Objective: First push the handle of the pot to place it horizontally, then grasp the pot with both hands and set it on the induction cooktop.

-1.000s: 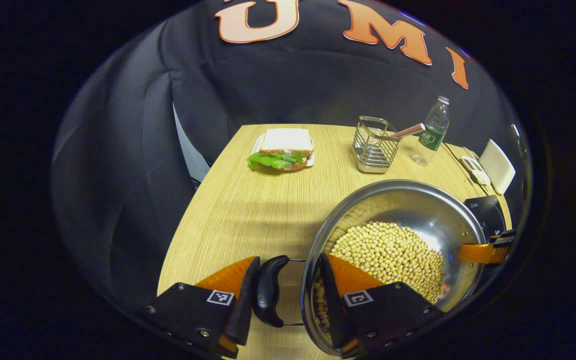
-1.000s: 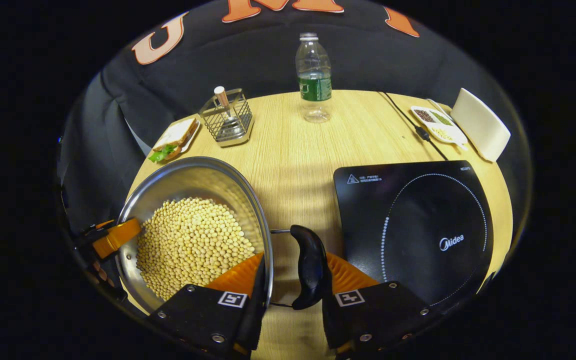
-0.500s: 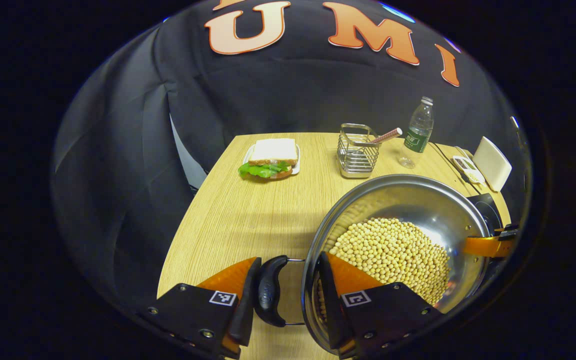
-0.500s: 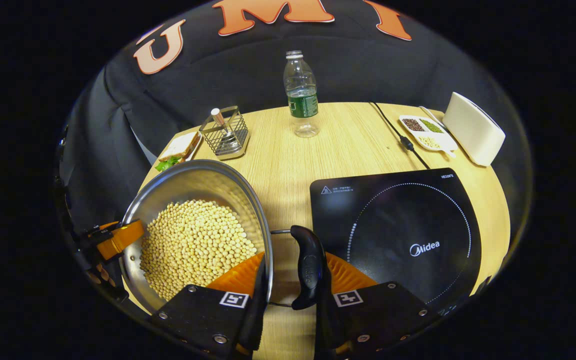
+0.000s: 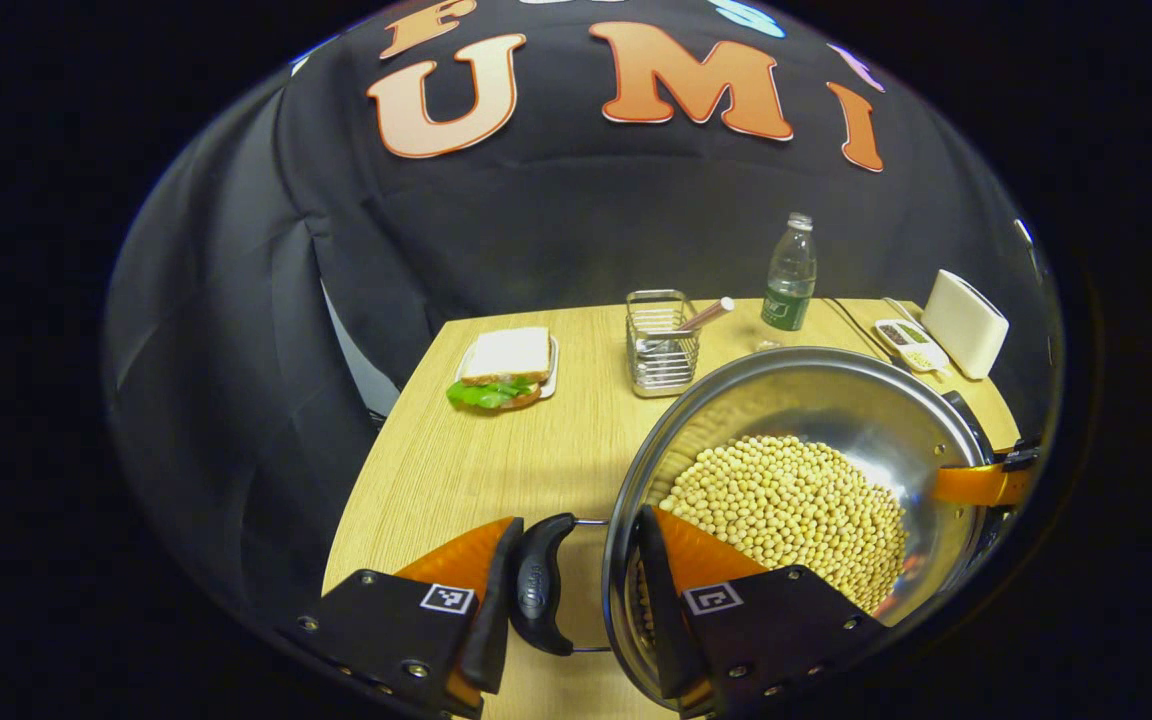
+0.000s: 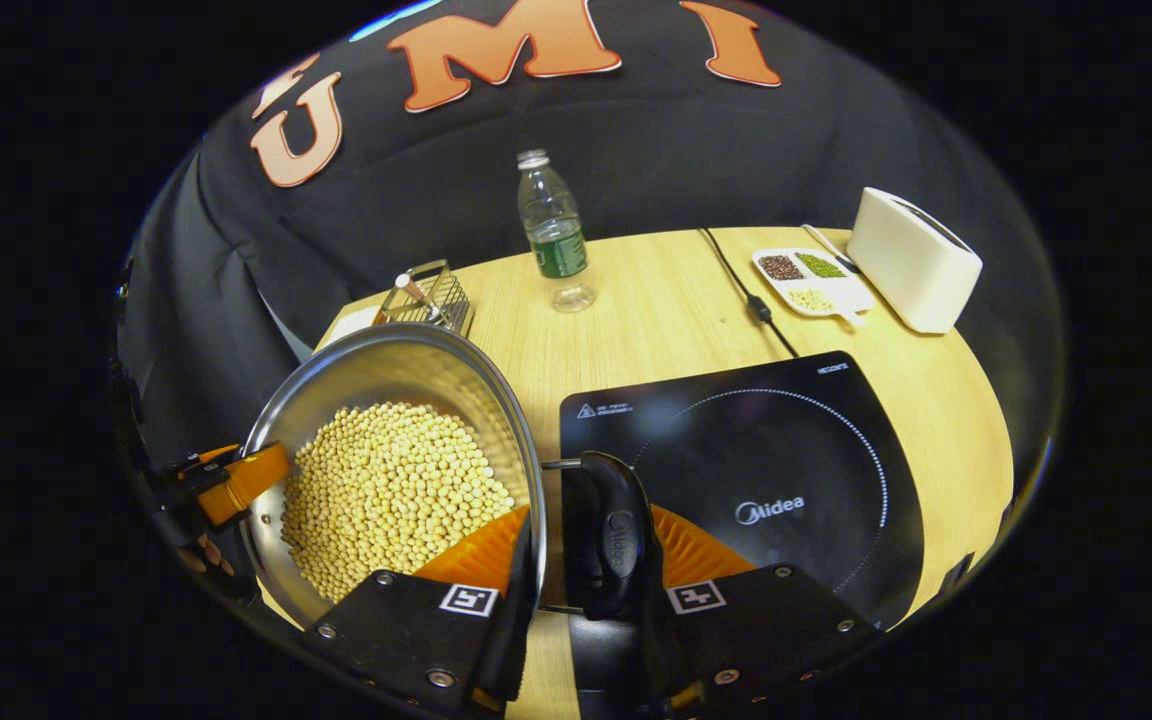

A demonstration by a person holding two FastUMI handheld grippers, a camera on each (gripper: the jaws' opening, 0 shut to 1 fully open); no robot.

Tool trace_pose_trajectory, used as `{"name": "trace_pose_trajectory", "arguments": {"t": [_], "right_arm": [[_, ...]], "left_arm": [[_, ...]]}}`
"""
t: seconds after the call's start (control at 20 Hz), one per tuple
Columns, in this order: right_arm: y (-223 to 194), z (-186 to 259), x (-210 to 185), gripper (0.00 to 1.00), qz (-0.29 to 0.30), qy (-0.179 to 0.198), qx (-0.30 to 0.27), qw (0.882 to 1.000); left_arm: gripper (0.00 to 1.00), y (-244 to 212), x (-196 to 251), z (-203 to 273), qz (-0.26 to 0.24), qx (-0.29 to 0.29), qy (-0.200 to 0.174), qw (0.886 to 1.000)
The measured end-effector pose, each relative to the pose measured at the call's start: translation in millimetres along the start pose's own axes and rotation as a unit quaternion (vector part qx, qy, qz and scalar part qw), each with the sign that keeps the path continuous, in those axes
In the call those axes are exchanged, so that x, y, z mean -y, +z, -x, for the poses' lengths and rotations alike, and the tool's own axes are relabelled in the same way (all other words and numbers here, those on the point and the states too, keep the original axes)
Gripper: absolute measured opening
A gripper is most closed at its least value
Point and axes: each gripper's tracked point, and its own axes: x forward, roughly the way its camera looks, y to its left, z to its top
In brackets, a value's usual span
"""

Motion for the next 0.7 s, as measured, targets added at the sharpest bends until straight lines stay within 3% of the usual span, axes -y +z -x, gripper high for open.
{"name": "trace_pose_trajectory", "arguments": {"t": [0.7], "right_arm": [[34.0, 46.6, 107.6, 0.47, -0.034, -0.015, 0.046, 0.998]], "left_arm": [[0.6, 10.1, -6.3, 3.4, -0.02, 0.037, -0.025, 0.999]]}}
